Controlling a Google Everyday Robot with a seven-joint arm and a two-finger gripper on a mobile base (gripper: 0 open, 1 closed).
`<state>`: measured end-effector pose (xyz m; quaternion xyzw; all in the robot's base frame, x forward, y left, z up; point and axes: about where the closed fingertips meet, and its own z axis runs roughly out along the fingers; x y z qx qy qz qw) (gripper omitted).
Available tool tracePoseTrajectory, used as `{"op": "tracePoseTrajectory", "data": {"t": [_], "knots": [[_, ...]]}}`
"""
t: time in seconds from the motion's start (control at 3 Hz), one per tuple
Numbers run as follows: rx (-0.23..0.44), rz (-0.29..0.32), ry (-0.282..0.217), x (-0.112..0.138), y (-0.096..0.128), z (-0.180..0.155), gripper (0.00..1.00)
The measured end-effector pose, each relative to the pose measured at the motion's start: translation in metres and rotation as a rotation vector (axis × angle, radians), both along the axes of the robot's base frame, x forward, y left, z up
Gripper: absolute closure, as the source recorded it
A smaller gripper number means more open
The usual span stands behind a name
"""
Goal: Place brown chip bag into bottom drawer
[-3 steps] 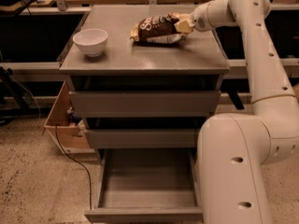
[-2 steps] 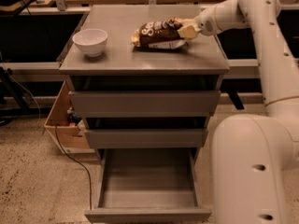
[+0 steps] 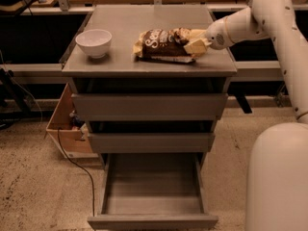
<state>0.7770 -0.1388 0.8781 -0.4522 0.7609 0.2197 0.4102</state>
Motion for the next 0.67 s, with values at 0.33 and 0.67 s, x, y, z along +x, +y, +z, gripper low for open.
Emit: {"op": "tracePoseTrajectory", "data": {"t": [0.33, 0.67], "knots": [[0.001, 0.0, 0.001, -0.0001, 0.0, -0.0002, 1.0], [0.01, 0.0, 0.017, -0.0018, 0.0008, -0.004, 1.0]]}}
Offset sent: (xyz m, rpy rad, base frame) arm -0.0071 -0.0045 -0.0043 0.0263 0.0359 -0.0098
